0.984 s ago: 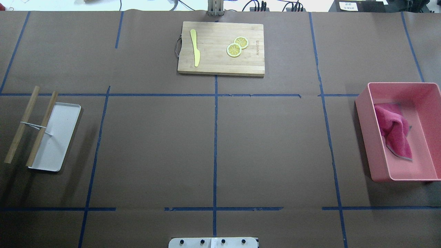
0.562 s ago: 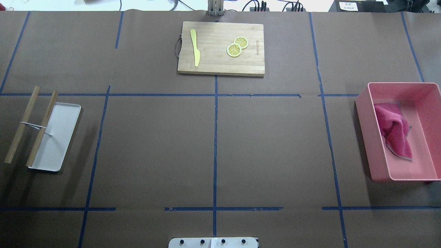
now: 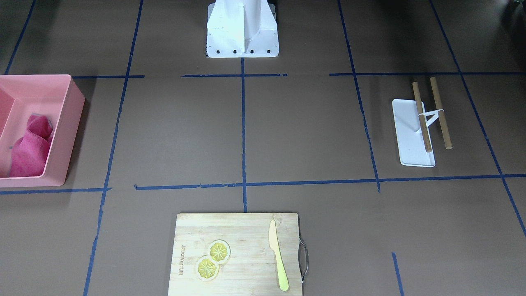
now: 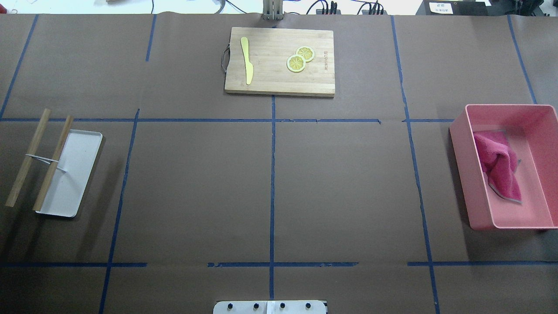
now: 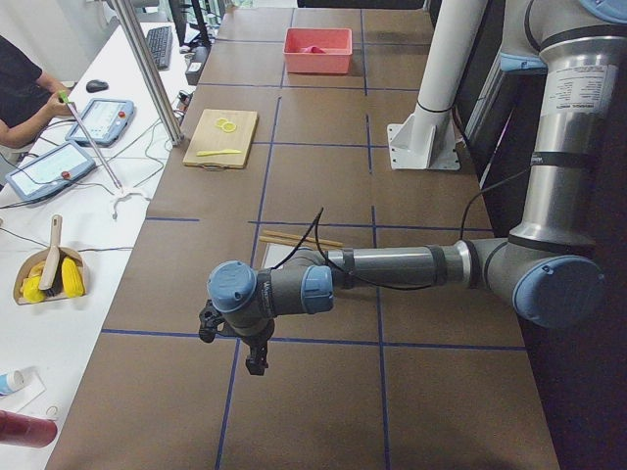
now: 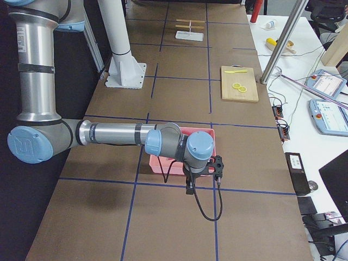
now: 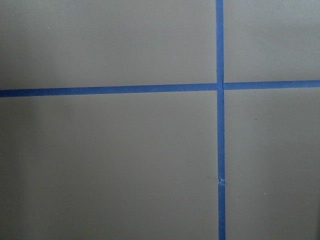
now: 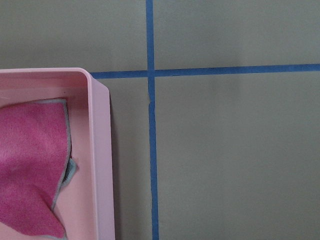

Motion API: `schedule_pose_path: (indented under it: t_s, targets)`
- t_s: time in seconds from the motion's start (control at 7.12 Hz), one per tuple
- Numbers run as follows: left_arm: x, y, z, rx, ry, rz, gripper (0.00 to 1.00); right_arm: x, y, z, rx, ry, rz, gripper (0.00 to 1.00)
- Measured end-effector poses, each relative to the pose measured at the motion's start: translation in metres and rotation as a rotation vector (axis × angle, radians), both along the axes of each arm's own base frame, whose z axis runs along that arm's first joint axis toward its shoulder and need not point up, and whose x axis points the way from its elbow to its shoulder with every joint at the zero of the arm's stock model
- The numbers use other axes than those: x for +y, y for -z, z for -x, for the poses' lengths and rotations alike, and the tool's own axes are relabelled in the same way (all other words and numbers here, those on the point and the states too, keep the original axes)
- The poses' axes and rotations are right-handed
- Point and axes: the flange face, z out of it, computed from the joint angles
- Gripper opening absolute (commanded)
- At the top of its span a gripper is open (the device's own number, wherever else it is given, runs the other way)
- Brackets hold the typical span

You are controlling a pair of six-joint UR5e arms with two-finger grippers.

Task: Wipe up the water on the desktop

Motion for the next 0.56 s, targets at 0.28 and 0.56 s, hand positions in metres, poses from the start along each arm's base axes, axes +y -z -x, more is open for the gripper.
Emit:
schedule_pose_path:
  t_s: [0.28,0.56]
  targets:
    - [0.0000,0.0001,0.0000,0.000,-0.001,-0.001,1.00,-0.0015,0.0013,-0.0004,0.000,-0.001,-0.003,1.00]
    - [0.0000,0.0001,0.0000,0.000,-0.001,-0.001,1.00,-0.0045,0.0041,-0.0007,0.003,0.000,-0.009,1.00]
